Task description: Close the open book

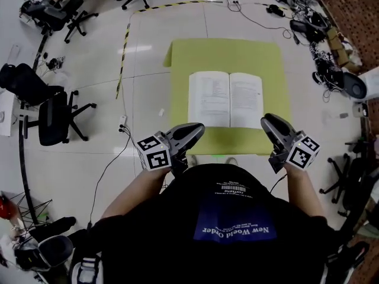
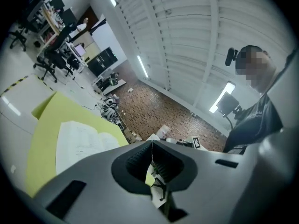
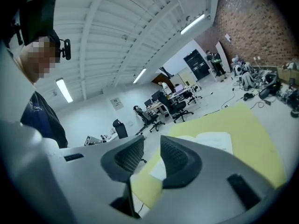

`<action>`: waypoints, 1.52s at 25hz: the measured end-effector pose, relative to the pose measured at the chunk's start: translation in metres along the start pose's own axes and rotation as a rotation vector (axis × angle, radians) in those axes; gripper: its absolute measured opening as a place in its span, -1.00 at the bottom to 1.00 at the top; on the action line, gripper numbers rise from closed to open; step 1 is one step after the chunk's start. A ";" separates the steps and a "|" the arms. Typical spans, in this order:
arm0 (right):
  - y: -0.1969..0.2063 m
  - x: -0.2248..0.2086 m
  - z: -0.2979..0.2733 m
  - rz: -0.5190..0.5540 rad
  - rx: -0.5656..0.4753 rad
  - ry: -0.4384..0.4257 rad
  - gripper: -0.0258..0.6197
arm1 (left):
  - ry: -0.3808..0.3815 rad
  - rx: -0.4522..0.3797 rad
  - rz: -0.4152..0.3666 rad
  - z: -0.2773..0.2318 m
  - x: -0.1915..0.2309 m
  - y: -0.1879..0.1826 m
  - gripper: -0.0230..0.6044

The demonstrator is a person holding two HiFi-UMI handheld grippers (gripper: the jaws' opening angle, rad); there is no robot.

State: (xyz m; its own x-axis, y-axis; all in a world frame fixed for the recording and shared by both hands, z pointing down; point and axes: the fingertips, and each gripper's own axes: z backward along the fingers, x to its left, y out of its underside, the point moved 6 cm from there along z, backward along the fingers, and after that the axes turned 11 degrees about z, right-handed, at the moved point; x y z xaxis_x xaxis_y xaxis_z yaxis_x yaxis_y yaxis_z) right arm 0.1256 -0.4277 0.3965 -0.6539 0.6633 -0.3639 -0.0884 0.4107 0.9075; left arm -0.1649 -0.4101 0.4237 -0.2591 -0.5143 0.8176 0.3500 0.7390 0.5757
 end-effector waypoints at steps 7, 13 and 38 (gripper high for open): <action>0.008 -0.024 0.002 -0.019 0.025 -0.053 -0.63 | -0.038 -0.051 0.006 -0.023 0.000 -0.011 -0.91; 0.029 -0.044 -0.003 -0.034 0.062 -0.127 -0.57 | -0.099 -0.106 0.116 -0.041 0.019 0.009 -0.90; 0.196 -0.090 -0.056 -0.965 -0.111 0.075 0.01 | -0.213 -0.438 1.019 -0.045 0.162 0.112 0.04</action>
State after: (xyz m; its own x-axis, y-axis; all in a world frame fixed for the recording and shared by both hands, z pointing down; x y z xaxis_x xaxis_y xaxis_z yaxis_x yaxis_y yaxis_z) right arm 0.1250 -0.4424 0.6193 -0.3091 0.0296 -0.9506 -0.6790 0.6930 0.2424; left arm -0.1271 -0.4303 0.6215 0.1937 0.3572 0.9137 0.7604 0.5338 -0.3700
